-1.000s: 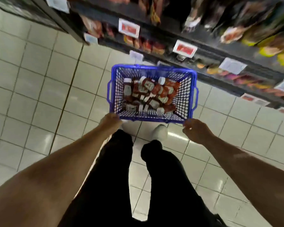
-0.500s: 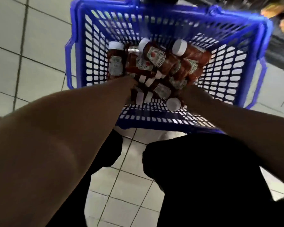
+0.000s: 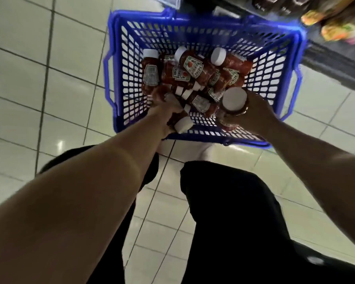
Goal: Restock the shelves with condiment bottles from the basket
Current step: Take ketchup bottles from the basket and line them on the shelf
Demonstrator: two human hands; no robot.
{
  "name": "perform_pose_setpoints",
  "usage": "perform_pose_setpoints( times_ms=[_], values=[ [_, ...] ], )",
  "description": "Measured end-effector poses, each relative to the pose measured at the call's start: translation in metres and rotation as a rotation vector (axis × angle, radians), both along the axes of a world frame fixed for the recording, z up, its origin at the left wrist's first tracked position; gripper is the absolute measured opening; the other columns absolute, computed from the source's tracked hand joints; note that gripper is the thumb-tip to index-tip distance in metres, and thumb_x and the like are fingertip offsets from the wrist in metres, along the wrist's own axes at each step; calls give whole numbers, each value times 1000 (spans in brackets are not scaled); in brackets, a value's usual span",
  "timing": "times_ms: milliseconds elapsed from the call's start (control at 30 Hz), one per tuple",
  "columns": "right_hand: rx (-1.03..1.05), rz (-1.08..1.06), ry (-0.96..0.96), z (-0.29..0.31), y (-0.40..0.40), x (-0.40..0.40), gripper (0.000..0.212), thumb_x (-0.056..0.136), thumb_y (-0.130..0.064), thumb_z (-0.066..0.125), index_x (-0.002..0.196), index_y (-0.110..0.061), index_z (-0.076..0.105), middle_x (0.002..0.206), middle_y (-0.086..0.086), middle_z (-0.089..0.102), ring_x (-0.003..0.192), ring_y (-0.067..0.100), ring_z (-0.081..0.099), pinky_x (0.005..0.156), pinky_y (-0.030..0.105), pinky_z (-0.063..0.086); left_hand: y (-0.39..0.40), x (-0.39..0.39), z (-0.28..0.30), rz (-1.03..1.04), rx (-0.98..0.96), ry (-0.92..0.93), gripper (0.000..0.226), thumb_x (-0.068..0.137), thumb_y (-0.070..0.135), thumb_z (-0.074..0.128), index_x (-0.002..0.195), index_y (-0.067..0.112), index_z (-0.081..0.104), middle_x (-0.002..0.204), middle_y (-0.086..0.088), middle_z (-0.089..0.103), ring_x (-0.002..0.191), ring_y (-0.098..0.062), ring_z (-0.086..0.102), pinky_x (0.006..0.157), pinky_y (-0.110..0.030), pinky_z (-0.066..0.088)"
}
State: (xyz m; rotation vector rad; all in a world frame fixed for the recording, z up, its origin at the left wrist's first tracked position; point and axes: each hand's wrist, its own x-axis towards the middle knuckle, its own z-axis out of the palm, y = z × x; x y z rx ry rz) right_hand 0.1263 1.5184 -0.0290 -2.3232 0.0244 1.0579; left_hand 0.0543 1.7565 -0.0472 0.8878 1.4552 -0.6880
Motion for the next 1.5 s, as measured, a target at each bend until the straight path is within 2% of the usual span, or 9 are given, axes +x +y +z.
perform_pose_setpoints(
  times_ms=[300,500,567,700,833,1000,1133,1333,1500],
  values=[
    [319,-281,43,325,24,-7,63,55,-17,95,111,-31,68,97,-19,75,92,-7,67,75,10,51,26,14,329,-191,-179,-492,65,64,-13,68,120,19,62,109,-11,76,101,-32,73,83,-51,60],
    [631,-462,-83,514,31,-18,57,56,-29,94,106,-11,74,106,13,77,104,36,71,93,51,57,46,44,505,-408,-201,-848,52,78,-9,69,125,12,62,104,-14,75,94,-31,73,82,-47,59],
    [692,-534,-103,557,34,-24,57,55,-30,95,106,-14,75,105,14,77,101,35,72,92,50,57,48,55,552,-486,-132,-929,50,80,-8,70,122,19,64,102,-9,77,92,-27,74,84,-46,59],
    [813,-726,-212,622,42,-33,56,62,-19,87,114,-8,69,101,13,77,93,30,74,86,46,58,46,79,625,-562,-122,-1122,40,81,-5,72,107,25,70,94,-4,77,82,-21,74,72,-40,62],
    [946,-863,-339,673,43,-35,34,71,-10,77,104,-17,74,98,13,76,87,28,74,79,42,59,36,104,692,-616,-105,-1245,44,83,-2,74,120,18,63,97,-1,77,87,-18,74,73,-33,58],
    [988,-913,-526,737,34,-19,61,54,-27,80,111,-12,66,96,13,75,87,33,72,85,52,58,19,125,765,-662,-171,-1427,49,76,7,74,123,11,60,104,-12,73,89,-24,70,78,-39,58],
    [1068,-797,-617,780,20,3,51,60,-24,77,108,-11,70,102,36,68,98,57,65,92,70,51,-1,143,808,-714,-152,-1523,52,78,14,78,126,15,59,109,-16,72,92,-28,71,76,-38,58],
    [1157,-518,-657,837,-18,53,33,70,-12,68,101,-17,74,88,22,74,78,33,73,72,41,60,-42,178,858,-682,-28,-1617,52,71,30,86,119,24,66,116,-12,73,107,-32,71,90,-47,56],
    [1157,-414,-719,876,-60,111,45,63,-25,73,107,-15,72,92,24,73,89,44,72,79,51,60,-72,216,896,-614,104,-1670,49,69,32,85,115,28,69,112,-8,75,104,-27,72,81,-37,58]
  ],
)
